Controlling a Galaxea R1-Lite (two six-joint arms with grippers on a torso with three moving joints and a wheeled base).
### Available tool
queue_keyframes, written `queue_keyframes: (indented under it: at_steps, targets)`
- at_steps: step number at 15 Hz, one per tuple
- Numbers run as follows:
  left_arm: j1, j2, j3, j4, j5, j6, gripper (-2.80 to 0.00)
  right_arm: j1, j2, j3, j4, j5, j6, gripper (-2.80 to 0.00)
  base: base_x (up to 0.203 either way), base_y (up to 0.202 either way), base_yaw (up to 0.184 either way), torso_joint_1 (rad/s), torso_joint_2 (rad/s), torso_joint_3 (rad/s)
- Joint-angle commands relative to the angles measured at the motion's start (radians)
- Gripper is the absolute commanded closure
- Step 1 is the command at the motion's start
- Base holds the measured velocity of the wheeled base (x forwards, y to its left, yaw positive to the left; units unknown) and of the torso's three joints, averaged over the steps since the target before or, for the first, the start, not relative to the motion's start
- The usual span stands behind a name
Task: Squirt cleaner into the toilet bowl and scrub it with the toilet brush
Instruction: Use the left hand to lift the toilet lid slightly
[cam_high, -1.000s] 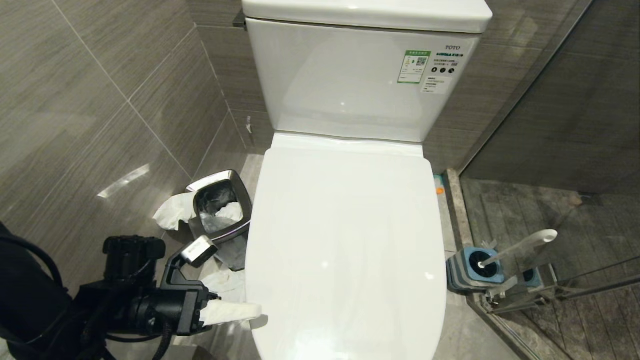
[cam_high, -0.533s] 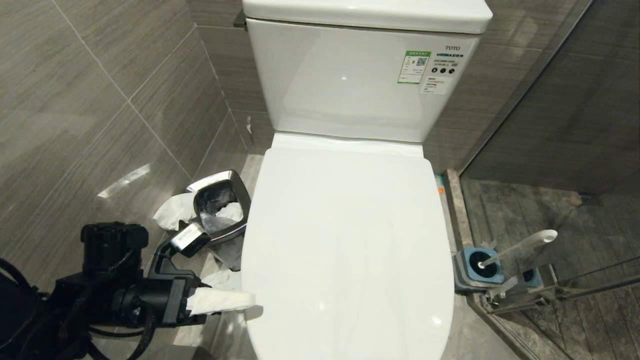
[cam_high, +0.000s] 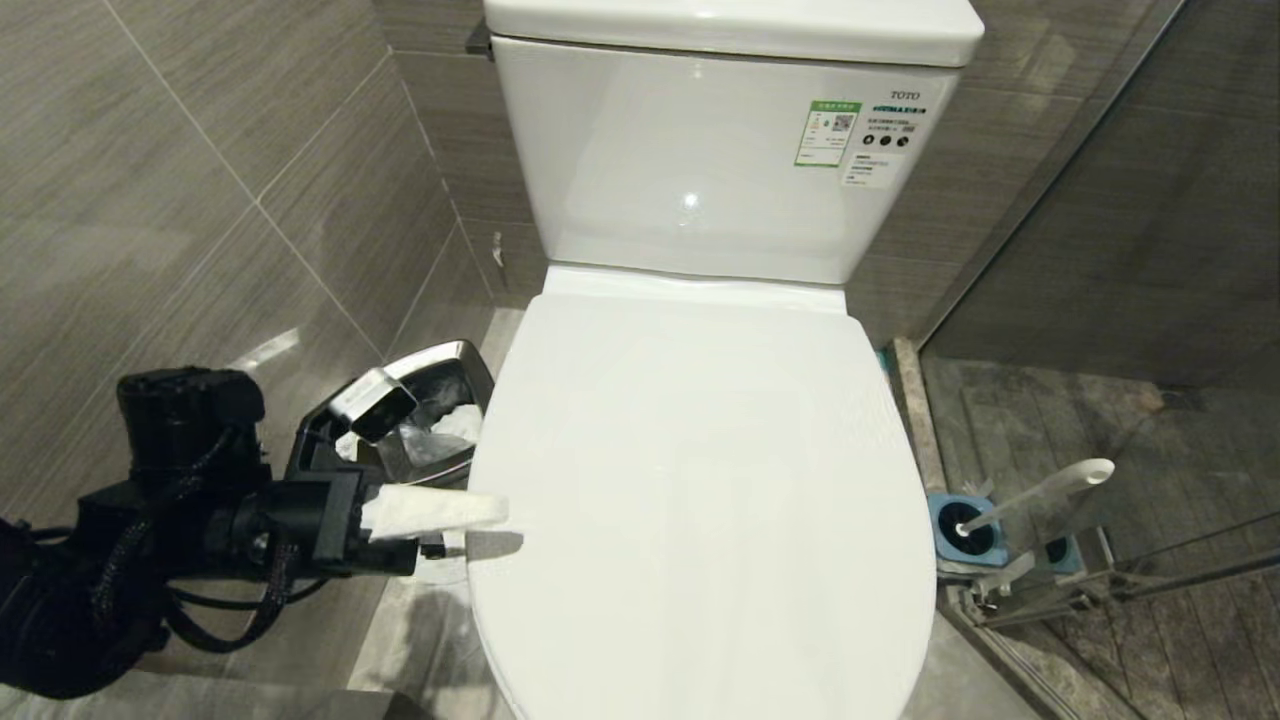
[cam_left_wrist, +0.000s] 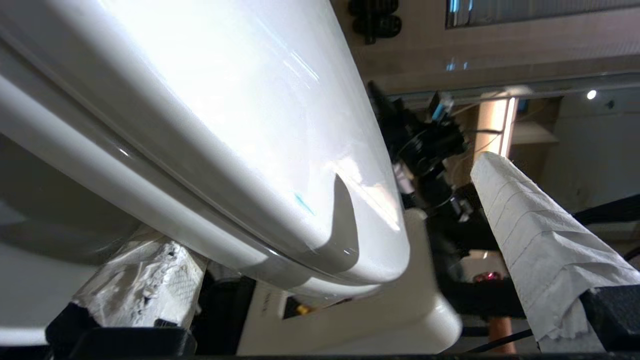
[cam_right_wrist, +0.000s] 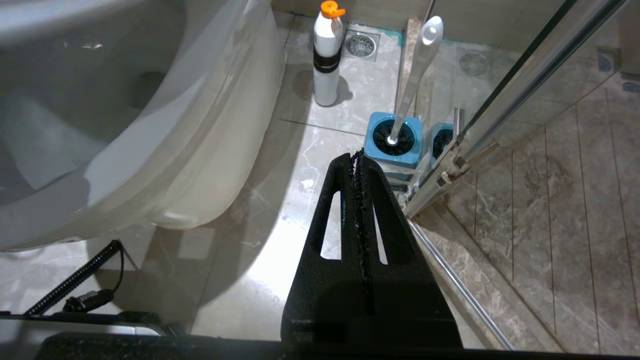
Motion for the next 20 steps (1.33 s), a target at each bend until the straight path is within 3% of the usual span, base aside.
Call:
queue_keyframes:
  at_steps: [1, 7, 11, 14, 17, 20]
  targets:
    - [0.001, -0.08, -0.072, -0.007, -0.003, -0.141, -2.8, 0.0, 0.001, 0.0, 0.0, 0.0, 0.0, 0.0, 0.0, 0.0, 0.0, 0.0, 0.0, 0.0]
    - [0.001, -0.239, -0.224, -0.007, 0.0, -0.462, -2.8, 0.0, 0.001, 0.0, 0.0, 0.0, 0.002, 0.0, 0.0, 0.0, 0.0, 0.0, 0.0, 0.0]
    - [-0.016, -0.243, -0.286, -0.007, 0.003, -0.5, -2.8, 0.0, 0.001, 0.0, 0.0, 0.0, 0.0, 0.0, 0.0, 0.0, 0.0, 0.0, 0.0, 0.0]
    - [-0.072, -0.22, -0.292, -0.013, 0.048, -0.484, -2.8, 0.0, 0.001, 0.0, 0.0, 0.0, 0.0, 0.0, 0.0, 0.0, 0.0, 0.0, 0.0, 0.0]
    - [-0.129, -0.185, -0.319, -0.096, 0.113, -0.494, -2.8, 0.0, 0.001, 0.0, 0.0, 0.0, 0.0, 0.0, 0.0, 0.0, 0.0, 0.0, 0.0, 0.0]
    - [-0.146, -0.165, -0.388, -0.108, 0.135, -0.497, -2.8, 0.0, 0.001, 0.0, 0.0, 0.0, 0.0, 0.0, 0.0, 0.0, 0.0, 0.0, 0.0, 0.0]
